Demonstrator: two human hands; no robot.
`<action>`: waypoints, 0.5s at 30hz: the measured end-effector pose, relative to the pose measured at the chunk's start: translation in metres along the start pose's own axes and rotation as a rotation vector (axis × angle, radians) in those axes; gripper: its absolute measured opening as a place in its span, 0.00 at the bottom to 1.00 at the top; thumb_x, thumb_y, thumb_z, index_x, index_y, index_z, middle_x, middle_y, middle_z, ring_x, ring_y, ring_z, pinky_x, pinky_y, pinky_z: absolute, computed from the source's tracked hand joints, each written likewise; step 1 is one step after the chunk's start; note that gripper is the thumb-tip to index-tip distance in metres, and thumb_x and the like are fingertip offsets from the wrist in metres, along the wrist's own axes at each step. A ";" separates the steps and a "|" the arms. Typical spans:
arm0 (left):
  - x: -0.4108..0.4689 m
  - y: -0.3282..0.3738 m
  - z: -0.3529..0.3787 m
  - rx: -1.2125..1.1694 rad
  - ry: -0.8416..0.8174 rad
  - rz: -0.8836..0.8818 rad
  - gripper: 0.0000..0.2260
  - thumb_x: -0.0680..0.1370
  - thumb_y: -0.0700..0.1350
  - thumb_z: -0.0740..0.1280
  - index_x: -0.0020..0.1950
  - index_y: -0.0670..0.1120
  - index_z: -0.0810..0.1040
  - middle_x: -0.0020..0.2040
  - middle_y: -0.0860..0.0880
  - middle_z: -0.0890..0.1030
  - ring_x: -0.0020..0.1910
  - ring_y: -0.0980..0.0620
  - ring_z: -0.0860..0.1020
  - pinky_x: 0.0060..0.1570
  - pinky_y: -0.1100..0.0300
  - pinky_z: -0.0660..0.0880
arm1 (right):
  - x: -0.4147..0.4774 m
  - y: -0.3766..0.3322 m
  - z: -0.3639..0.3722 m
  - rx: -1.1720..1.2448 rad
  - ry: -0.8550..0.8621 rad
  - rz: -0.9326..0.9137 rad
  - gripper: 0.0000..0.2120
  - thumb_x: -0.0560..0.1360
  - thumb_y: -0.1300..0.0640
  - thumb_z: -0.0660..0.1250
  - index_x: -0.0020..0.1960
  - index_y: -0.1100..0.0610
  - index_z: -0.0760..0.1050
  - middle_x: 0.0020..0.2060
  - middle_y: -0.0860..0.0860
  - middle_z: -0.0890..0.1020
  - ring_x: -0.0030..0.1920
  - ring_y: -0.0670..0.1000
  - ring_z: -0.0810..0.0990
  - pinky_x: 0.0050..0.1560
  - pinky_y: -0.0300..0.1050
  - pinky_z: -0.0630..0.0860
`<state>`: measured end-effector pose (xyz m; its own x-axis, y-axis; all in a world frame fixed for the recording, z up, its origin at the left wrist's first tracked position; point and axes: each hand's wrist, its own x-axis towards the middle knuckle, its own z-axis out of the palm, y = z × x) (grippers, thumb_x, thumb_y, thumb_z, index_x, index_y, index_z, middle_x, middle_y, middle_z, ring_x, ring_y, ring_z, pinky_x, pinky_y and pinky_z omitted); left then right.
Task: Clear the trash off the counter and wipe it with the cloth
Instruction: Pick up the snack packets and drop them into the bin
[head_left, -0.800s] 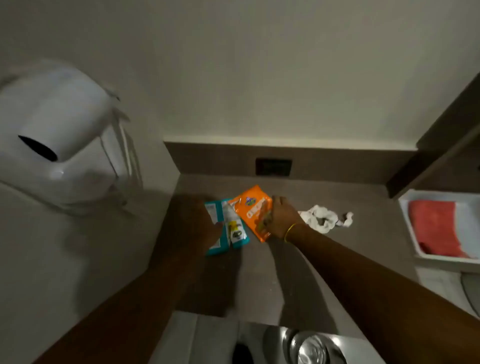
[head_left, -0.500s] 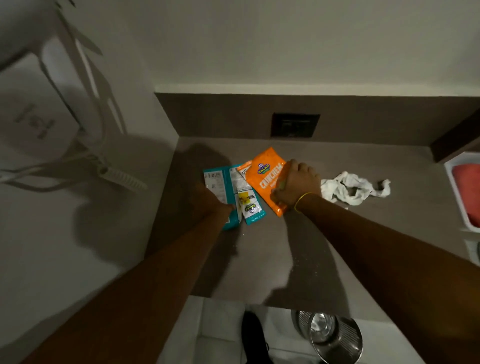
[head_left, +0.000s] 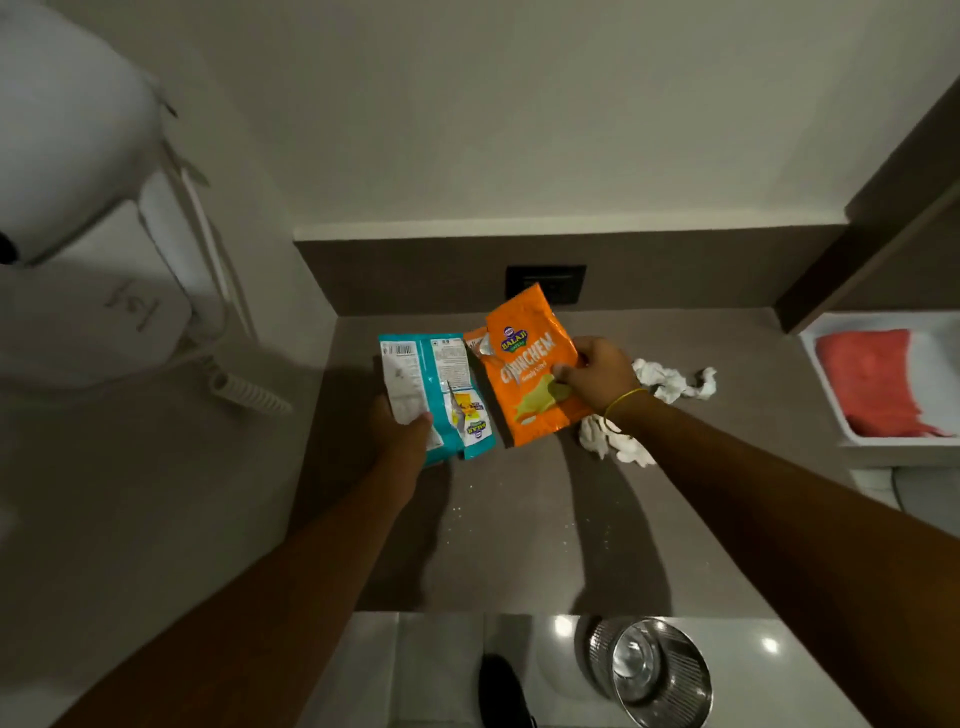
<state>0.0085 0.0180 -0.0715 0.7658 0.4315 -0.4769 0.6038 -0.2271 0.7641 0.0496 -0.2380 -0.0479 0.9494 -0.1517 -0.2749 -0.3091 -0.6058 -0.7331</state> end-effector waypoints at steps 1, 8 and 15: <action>-0.007 0.006 -0.003 -0.019 -0.015 0.030 0.24 0.80 0.41 0.73 0.75 0.46 0.72 0.72 0.44 0.78 0.70 0.41 0.80 0.58 0.46 0.81 | -0.008 -0.002 -0.011 0.068 0.019 0.009 0.11 0.76 0.60 0.73 0.57 0.60 0.84 0.48 0.56 0.86 0.50 0.56 0.84 0.56 0.53 0.81; -0.079 0.023 0.005 -0.091 -0.215 0.252 0.15 0.82 0.44 0.72 0.66 0.53 0.73 0.67 0.48 0.82 0.54 0.50 0.85 0.46 0.53 0.85 | -0.093 0.022 -0.086 0.485 0.076 0.167 0.08 0.79 0.60 0.71 0.57 0.60 0.82 0.48 0.57 0.88 0.43 0.54 0.87 0.42 0.50 0.86; -0.210 -0.042 0.066 -0.085 -0.471 0.157 0.14 0.80 0.50 0.73 0.63 0.60 0.75 0.57 0.57 0.85 0.49 0.52 0.88 0.44 0.55 0.87 | -0.234 0.131 -0.131 0.610 0.004 0.301 0.05 0.78 0.63 0.71 0.54 0.62 0.81 0.42 0.57 0.86 0.32 0.48 0.86 0.30 0.41 0.80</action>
<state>-0.1633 -0.1202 -0.0324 0.8744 -0.0477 -0.4829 0.4684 -0.1769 0.8656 -0.2056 -0.3843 0.0013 0.8168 -0.2482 -0.5208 -0.5350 0.0118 -0.8448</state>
